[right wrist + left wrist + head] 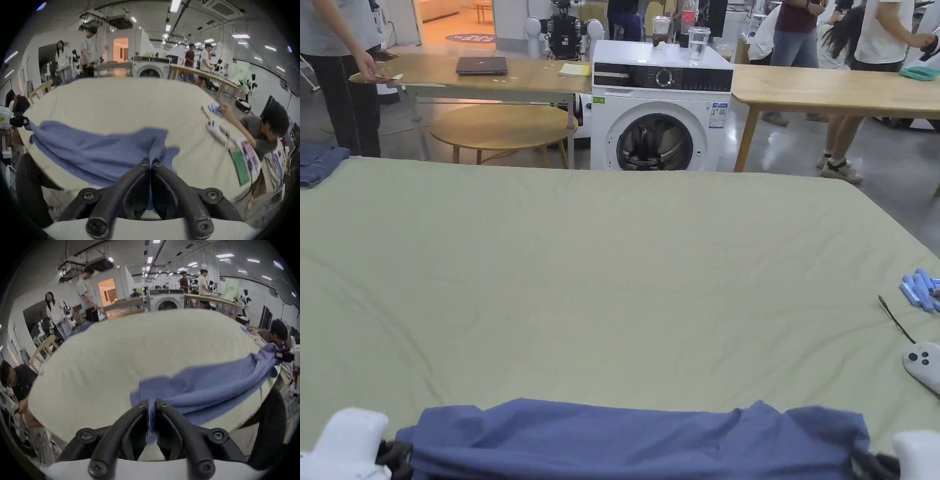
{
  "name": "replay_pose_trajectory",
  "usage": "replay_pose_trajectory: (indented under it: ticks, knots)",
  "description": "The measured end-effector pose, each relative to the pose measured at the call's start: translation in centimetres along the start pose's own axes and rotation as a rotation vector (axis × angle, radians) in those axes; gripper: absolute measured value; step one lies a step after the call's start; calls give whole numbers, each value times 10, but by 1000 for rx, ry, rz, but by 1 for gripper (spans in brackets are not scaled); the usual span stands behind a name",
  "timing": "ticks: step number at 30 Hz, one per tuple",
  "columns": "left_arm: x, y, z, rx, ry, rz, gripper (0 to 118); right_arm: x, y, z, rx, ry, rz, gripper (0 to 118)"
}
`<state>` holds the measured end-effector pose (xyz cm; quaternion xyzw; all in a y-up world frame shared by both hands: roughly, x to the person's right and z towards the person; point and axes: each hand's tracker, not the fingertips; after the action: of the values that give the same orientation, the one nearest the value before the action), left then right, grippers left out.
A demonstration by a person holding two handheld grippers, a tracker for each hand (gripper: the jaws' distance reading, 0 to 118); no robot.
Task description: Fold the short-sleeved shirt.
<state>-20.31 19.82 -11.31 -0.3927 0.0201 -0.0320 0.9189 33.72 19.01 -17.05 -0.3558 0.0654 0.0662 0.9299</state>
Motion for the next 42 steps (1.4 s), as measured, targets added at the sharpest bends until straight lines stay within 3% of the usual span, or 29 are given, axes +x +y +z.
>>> replay_pose_trajectory:
  ticks: [3,4,5,6,7,8,9,14,17,18,19,20,21,22,28,29,30,32,33,37,42]
  knots:
    - [3,-20,-8,-4,28,-3,5,-1,-21,-11,-54,-28,-60,0]
    - [3,-19,-7,20,49,19,19,1,-21,-10,-49,-17,-101,0]
    - [2,-19,-7,41,68,31,41,1,-18,-5,-30,-1,-128,0]
    - [5,-14,-3,68,100,24,80,-2,-12,2,7,1,-140,14]
    - [11,-7,2,105,112,5,97,-5,-2,11,53,-8,-132,36]
    - [19,1,9,161,111,-12,99,-12,8,19,100,-1,-113,61]
    - [31,11,18,230,100,-24,99,-19,19,26,134,38,-100,75]
    - [86,64,31,438,-42,-8,99,-73,66,51,427,120,-37,75]
    - [108,81,28,489,-42,-8,99,-96,79,55,543,84,-6,75]
    - [112,83,27,504,-39,-18,96,-101,80,56,569,69,-4,75]
    - [116,84,27,511,-39,-33,85,-104,82,54,585,66,0,70]
    - [119,86,27,511,-40,-52,60,-106,82,53,583,70,3,52]
    - [122,86,26,508,-32,-66,18,-108,83,52,585,57,1,12]
    - [122,86,25,505,-26,-71,1,-108,83,52,586,41,5,1]
    - [73,70,17,409,-68,45,1,-111,83,49,564,70,10,1]
    - [58,63,12,371,-80,95,5,-111,82,48,556,79,5,1]
    - [40,54,8,338,-98,156,32,-111,81,48,551,87,1,1]
    - [-2,31,-1,267,-155,304,104,-116,80,47,545,90,9,1]
    - [-17,21,-5,232,-157,372,117,-118,79,46,538,91,16,1]
    - [-81,-28,-17,181,-184,676,117,-128,77,40,505,112,33,1]
    - [-110,-81,-68,51,-548,1058,117,-138,78,37,480,128,43,1]
